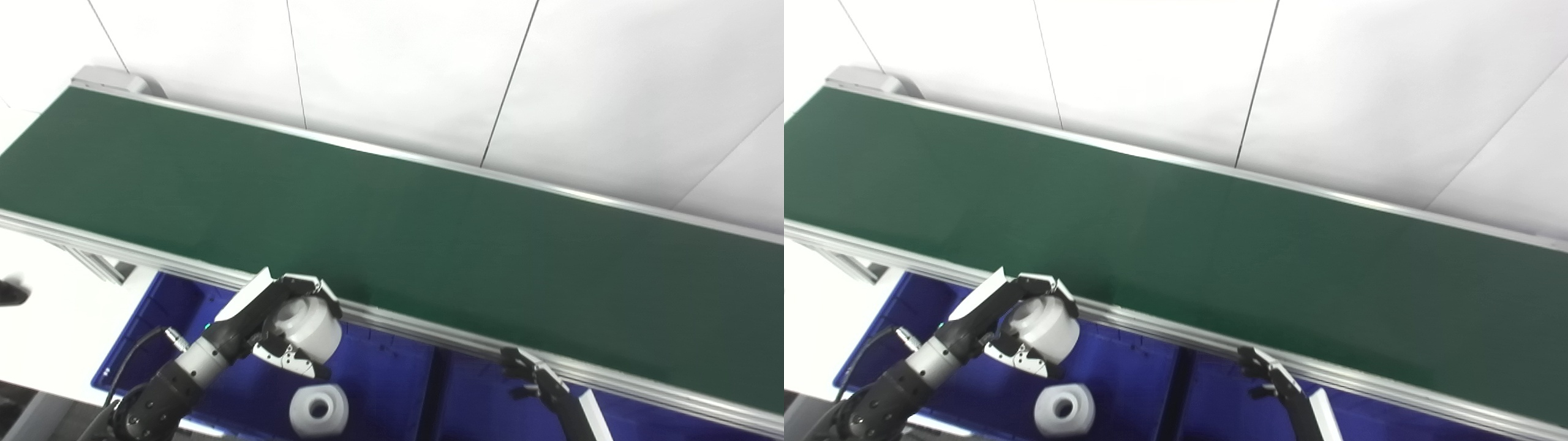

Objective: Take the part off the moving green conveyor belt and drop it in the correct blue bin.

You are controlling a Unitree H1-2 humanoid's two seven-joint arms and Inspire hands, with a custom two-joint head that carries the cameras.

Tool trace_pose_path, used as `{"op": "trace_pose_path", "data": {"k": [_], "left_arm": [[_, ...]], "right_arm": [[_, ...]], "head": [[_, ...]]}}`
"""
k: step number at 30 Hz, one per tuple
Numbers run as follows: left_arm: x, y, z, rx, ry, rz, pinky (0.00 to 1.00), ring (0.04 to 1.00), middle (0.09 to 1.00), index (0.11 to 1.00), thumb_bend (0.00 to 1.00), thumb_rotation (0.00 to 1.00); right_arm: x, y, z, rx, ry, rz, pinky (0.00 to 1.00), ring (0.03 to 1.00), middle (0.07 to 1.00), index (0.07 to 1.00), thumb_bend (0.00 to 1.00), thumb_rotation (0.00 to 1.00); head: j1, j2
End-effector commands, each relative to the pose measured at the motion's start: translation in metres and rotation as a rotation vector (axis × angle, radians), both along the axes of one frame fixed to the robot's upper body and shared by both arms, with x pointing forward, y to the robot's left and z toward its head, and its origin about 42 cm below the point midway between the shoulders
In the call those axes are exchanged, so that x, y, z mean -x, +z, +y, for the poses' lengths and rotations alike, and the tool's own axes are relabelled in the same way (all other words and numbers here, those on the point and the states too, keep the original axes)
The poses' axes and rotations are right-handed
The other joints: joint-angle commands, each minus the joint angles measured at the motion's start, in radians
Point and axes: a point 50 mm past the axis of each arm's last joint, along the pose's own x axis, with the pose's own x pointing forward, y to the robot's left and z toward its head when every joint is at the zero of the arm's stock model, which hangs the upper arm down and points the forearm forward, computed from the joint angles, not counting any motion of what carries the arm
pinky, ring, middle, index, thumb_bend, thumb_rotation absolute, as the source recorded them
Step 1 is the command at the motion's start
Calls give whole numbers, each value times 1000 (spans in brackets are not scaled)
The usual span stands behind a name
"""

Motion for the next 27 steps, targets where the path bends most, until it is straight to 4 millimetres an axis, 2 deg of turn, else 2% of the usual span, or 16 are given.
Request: {"op": "trace_pose_path", "data": {"k": [1, 7, 11, 15, 16, 17, 18, 19, 20, 21, 23, 25, 27], "left_arm": [[-2, 7, 1, -20, -30, -52, 505, 449, 501, 506, 499, 0], [4, -7, -13, -69, -105, -4, 560, 482, 513, 476, 498, 0], [-3, -8, -26, -105, -123, 19, 575, 478, 516, 476, 498, 0], [-10, -10, -40, -203, -158, 11, 569, 466, 513, 486, 499, 0], [-12, -11, -43, -252, -182, 21, 583, 571, 506, 493, 508, 0], [-14, -11, -45, -306, -210, 35, 625, 646, 614, 497, 503, 36], [-16, -11, -46, -353, -232, 50, 690, 731, 707, 644, 531, 210], [-17, -11, -48, -382, -244, 60, 777, 807, 789, 754, 567, 367], [-18, -10, -49, -415, -252, 77, 807, 833, 817, 791, 580, 421], [-18, -9, -51, -435, -255, 88, 883, 886, 873, 845, 641, 524], [-18, -5, -53, -459, -254, 101, 972, 966, 960, 921, 742, 660], [-16, -1, -54, -457, -249, 95, 993, 991, 989, 955, 800, 716], [-12, 2, -55, -428, -239, 92, 999, 999, 998, 973, 830, 723]], "right_arm": [[-9, 13, -1, -15, -5, -44, 636, 757, 787, 823, 855, 302], [-15, 19, -3, -3, -8, -58, 643, 732, 771, 815, 869, 316], [-18, 22, -5, -3, -4, -65, 620, 721, 762, 810, 874, 317], [-20, 25, -7, -3, 6, -72, 648, 722, 761, 812, 865, 300], [-20, 25, -7, -1, 6, -73, 665, 723, 759, 811, 865, 300], [-20, 25, -7, -1, 5, -75, 673, 725, 758, 810, 865, 299], [-19, 25, -8, 0, 4, -77, 676, 725, 757, 810, 866, 302], [-19, 25, -8, 0, 4, -78, 661, 725, 756, 810, 866, 304], [-18, 26, -8, -2, 1, -74, 656, 725, 756, 810, 866, 305], [-17, 26, -8, -4, -1, -71, 649, 729, 757, 810, 868, 303], [-15, 27, -7, -11, -5, -62, 639, 732, 761, 811, 870, 299], [-14, 28, -7, -16, -11, -60, 630, 734, 762, 808, 873, 297], [-11, 29, -6, -15, -11, -59, 627, 734, 763, 809, 871, 300]], "head": [[1, 6], [-2, 46], [4, 65], [15, 72], [15, 72], [14, 73], [11, 75], [10, 75], [5, 75], [5, 75], [3, 76], [0, 74], [-9, 76]]}}
